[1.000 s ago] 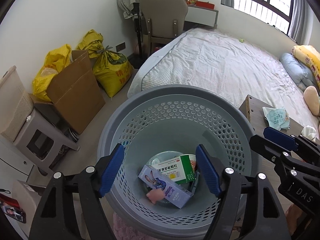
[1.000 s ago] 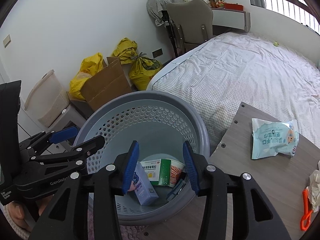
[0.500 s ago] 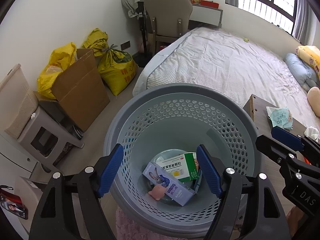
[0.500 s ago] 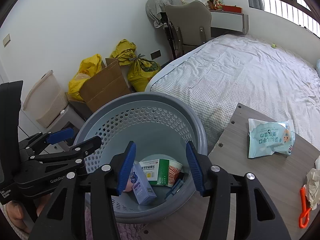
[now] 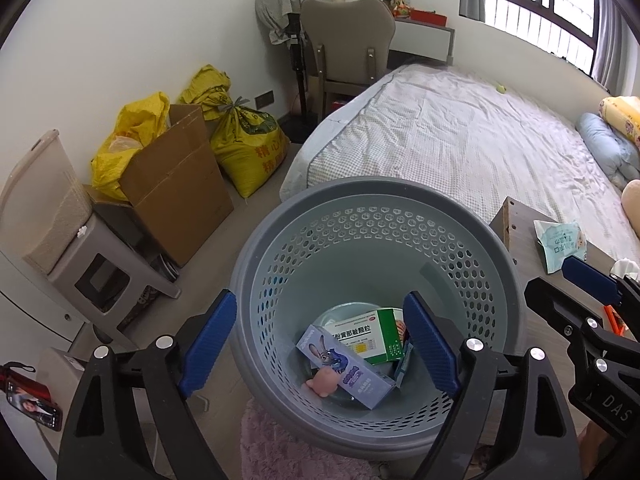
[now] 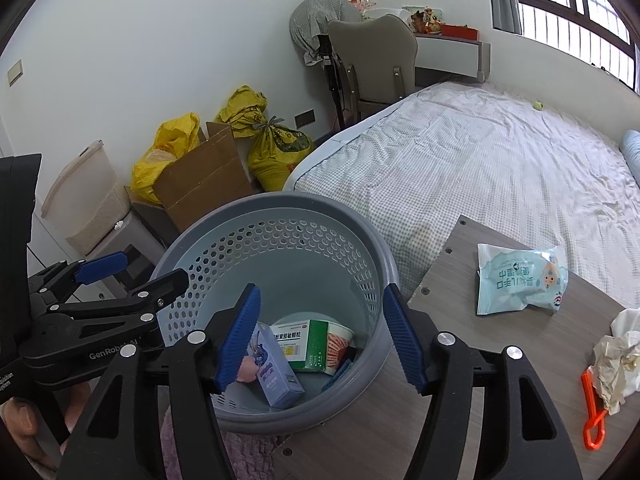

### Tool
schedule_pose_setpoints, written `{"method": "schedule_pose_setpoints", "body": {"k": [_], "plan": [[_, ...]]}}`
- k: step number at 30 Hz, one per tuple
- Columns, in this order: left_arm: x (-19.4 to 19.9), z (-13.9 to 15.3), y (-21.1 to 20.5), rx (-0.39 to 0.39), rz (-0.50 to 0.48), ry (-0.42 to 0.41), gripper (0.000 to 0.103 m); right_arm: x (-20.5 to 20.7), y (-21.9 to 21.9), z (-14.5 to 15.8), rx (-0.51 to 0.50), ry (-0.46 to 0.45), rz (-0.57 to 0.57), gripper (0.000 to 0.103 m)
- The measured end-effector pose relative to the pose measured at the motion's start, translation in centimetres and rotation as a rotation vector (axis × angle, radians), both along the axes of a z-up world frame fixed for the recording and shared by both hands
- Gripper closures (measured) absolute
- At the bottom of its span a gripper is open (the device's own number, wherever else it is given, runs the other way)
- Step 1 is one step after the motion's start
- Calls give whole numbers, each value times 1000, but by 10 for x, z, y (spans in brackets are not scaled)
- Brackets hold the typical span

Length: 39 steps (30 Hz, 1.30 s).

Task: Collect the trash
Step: 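Move both grippers back over the table toward the white cloth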

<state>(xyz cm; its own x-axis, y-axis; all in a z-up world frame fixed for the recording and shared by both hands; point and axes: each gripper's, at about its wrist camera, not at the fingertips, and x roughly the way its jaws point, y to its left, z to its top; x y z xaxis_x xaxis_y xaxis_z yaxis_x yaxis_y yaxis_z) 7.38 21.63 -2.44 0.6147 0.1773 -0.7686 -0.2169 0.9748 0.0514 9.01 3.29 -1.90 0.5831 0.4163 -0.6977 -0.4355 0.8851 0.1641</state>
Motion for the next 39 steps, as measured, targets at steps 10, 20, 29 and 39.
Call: {"method": "schedule_pose_setpoints", "body": {"k": [10,20,29,39], "plan": [[-14,11,-5,34,15,-26,14,-15,-9,9,0,-23,-14,39],[-26,20,-20,50,-4,-53,11,-28,-27,14,0,-39,-47,36],[-27,17,-51,44,-65,-45,10,-39,-57,13,-11,-43,-95,36],[-28,11,-102,26,-188,-32,10,-57,-118,7,-16,-36,-207,36]]}}
